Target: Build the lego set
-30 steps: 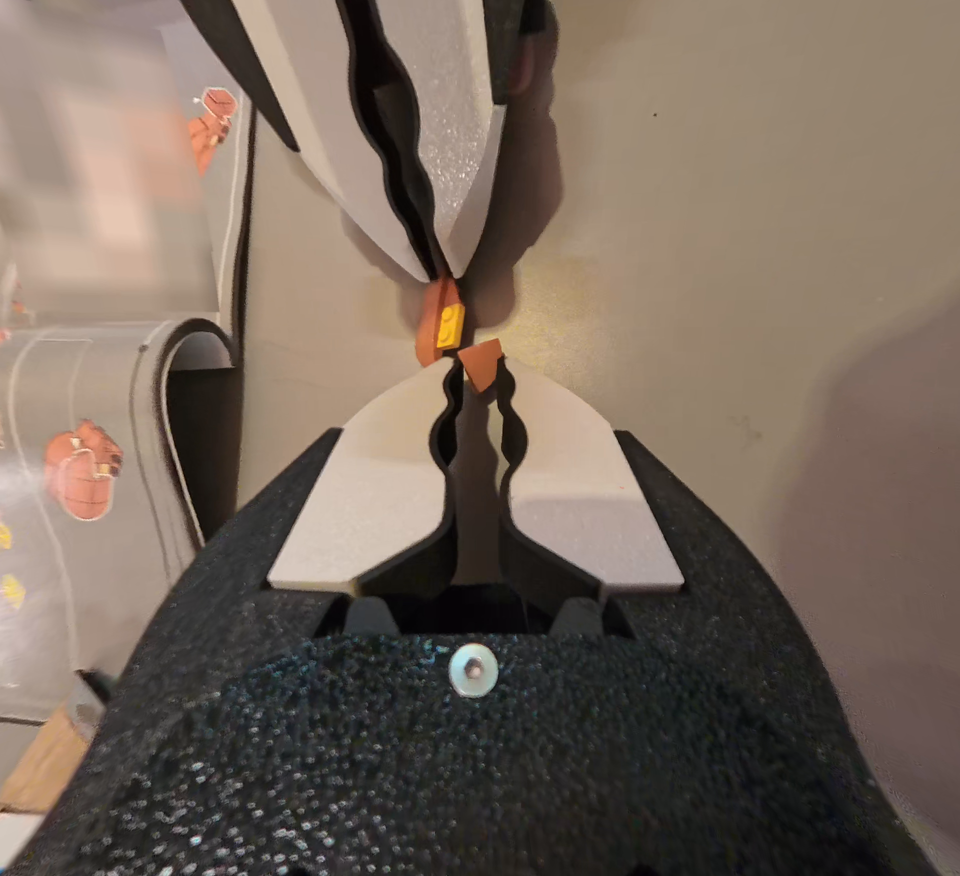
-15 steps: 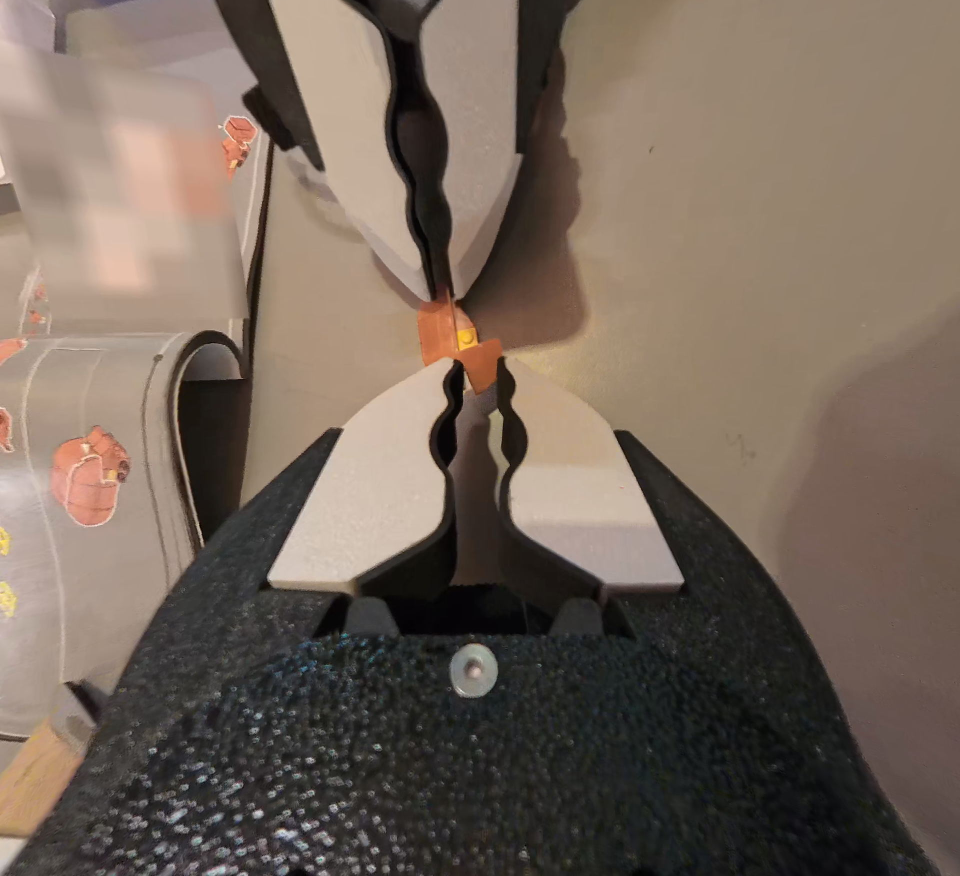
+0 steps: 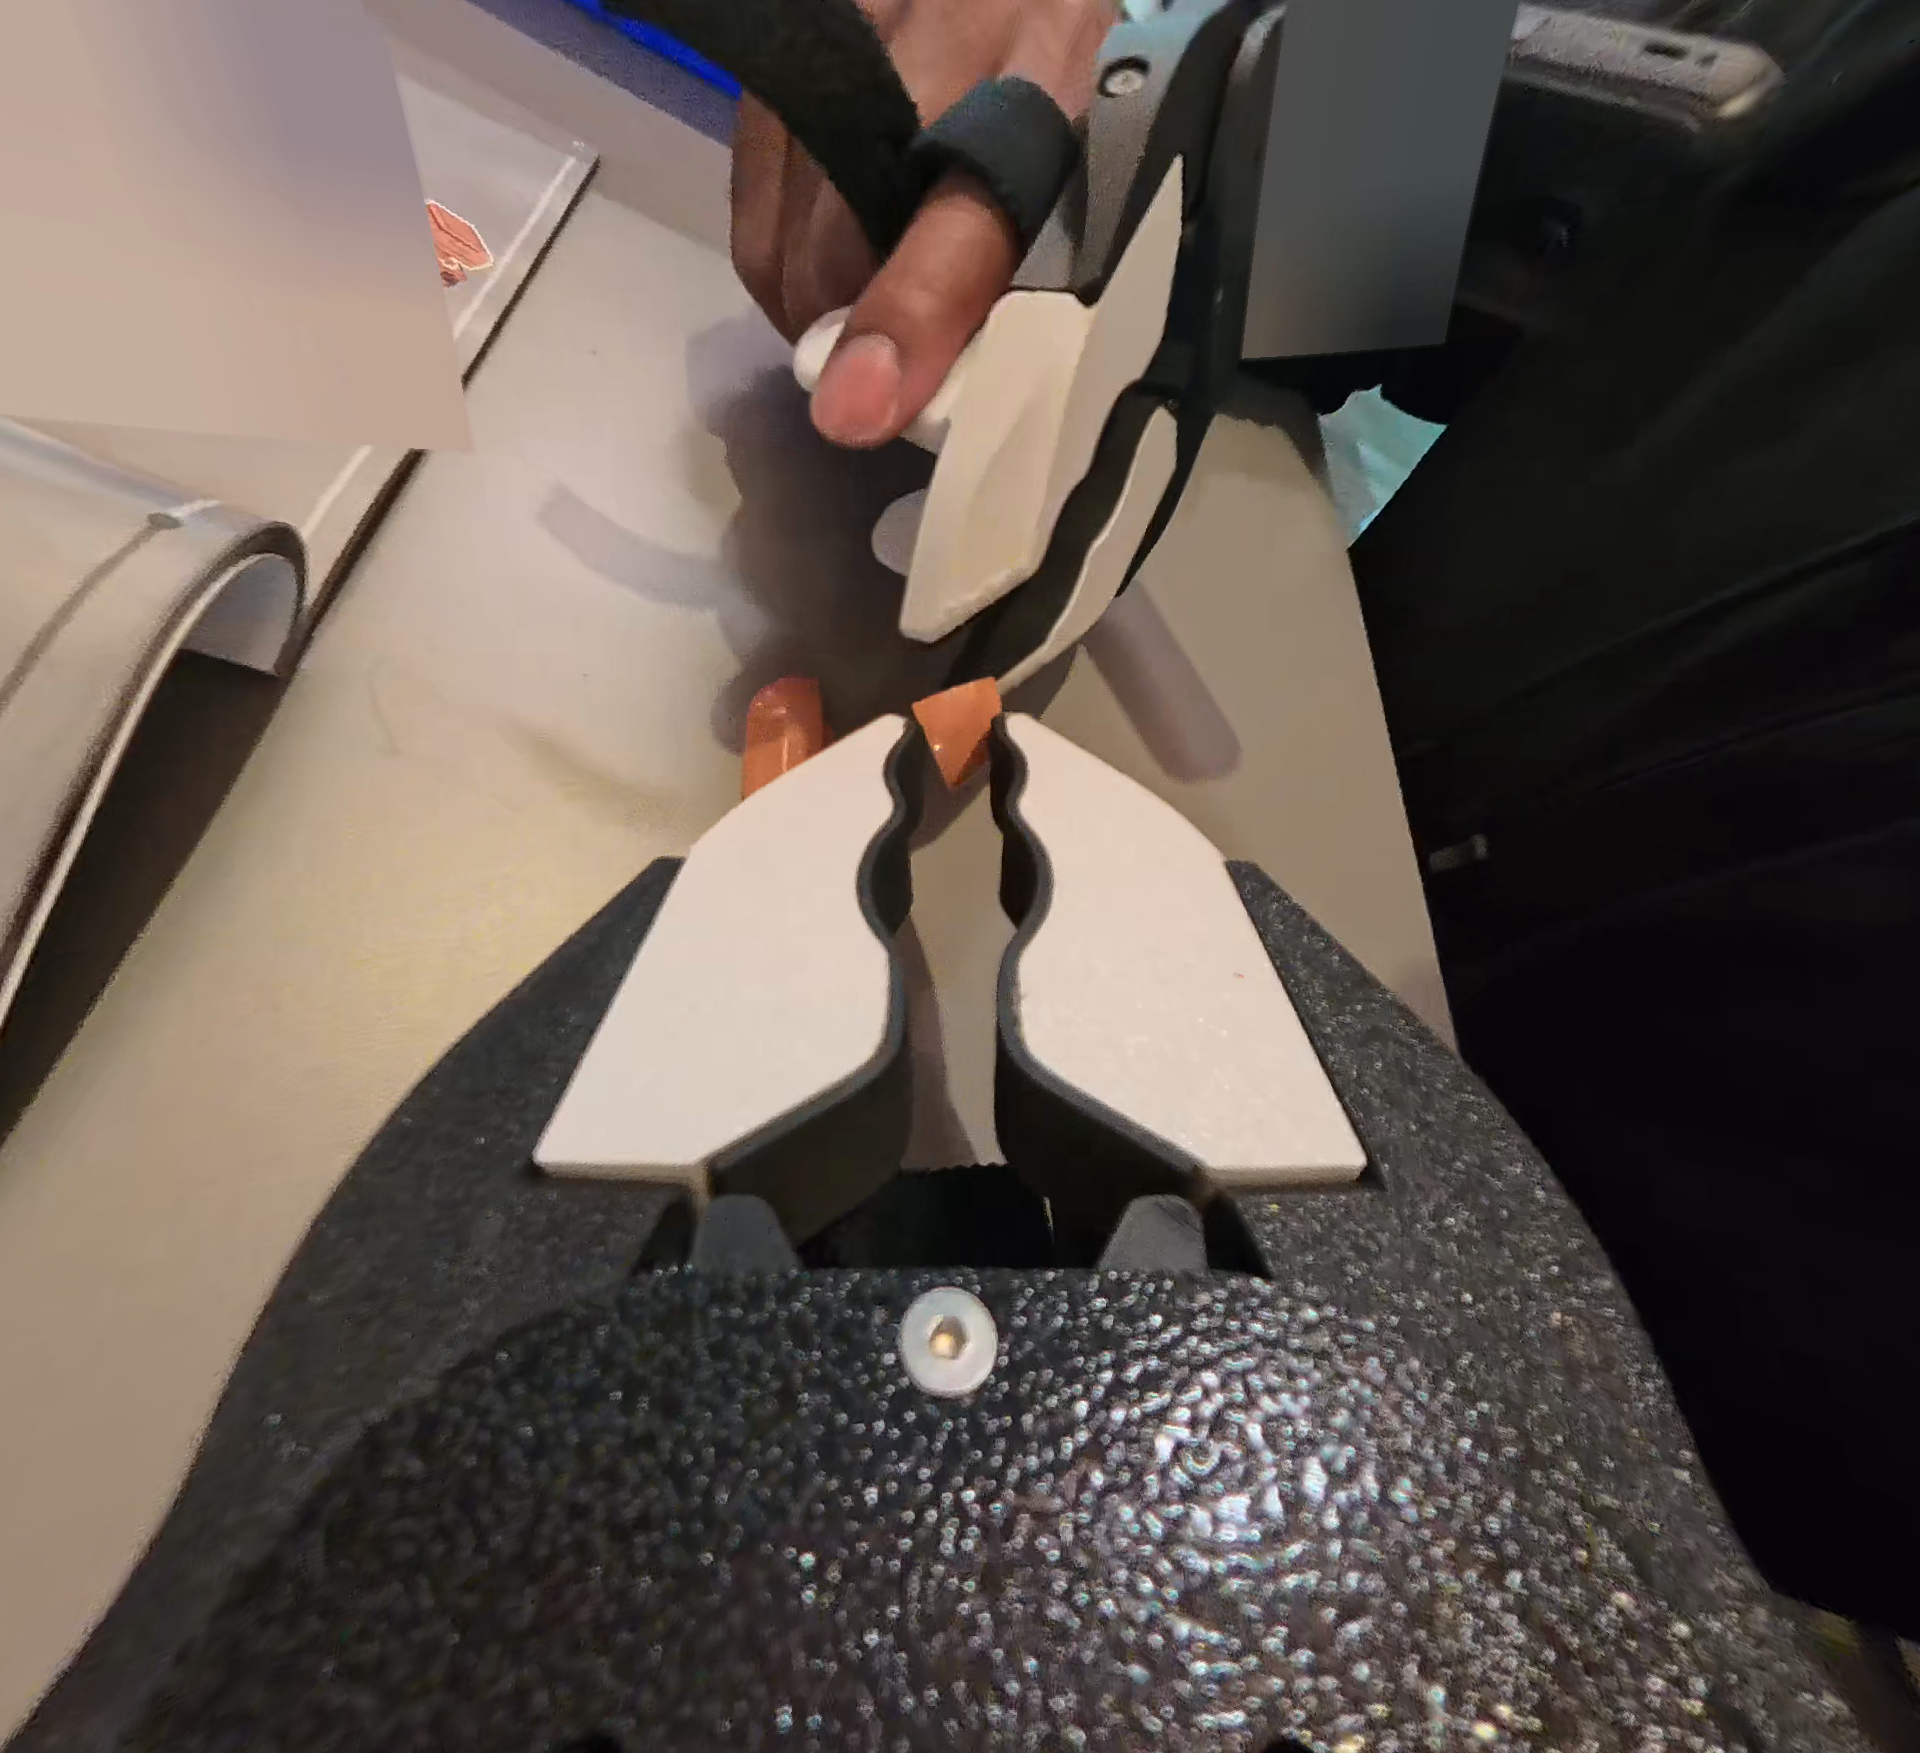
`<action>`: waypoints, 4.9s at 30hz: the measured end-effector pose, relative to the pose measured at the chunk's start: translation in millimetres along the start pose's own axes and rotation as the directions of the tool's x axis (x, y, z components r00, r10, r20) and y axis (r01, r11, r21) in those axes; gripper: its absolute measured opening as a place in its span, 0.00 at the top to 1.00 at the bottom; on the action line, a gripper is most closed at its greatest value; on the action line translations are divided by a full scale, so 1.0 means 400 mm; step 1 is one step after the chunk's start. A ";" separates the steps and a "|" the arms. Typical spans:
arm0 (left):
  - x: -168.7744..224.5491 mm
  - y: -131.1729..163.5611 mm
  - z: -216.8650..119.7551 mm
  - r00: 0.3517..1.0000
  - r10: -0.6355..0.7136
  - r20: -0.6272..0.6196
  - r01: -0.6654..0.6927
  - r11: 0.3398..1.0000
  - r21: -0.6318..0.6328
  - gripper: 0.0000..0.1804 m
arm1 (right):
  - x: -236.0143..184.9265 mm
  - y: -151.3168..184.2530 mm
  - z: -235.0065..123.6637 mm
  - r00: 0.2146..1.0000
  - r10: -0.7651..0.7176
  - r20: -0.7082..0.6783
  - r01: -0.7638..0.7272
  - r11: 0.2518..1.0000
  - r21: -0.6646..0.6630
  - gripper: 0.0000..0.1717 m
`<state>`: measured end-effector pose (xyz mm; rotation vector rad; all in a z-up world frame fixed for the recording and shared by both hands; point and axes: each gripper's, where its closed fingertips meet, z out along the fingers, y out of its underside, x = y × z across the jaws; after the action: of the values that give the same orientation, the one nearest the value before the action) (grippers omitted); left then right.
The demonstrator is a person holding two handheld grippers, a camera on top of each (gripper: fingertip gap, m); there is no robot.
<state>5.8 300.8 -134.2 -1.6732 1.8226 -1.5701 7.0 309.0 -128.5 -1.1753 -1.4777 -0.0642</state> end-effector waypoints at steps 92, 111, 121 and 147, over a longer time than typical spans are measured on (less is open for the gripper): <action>-0.061 0.035 -0.016 0.202 0.946 0.256 -0.848 0.299 -0.438 0.97 | -0.081 0.107 0.023 0.729 0.552 0.405 -0.393 0.822 -0.412 0.81; -0.046 0.027 -0.024 0.217 0.940 0.263 -0.862 0.311 -0.400 0.97 | -0.095 0.096 0.021 0.688 0.565 0.456 -0.348 0.808 -0.476 0.77; -0.035 0.034 -0.013 0.239 0.939 0.247 -0.874 0.319 -0.367 0.97 | -0.091 0.098 0.029 0.581 0.684 0.441 -0.459 0.723 -0.517 0.86; -0.030 0.003 -0.026 0.089 0.945 0.316 -0.892 0.217 -0.397 0.97 | -0.017 0.048 0.022 0.277 0.850 0.449 -0.774 0.474 -0.419 0.87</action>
<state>1.4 316.0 -136.3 -0.4158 1.9238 -0.3526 12.2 319.7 -147.0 -2.0918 -1.1812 1.0904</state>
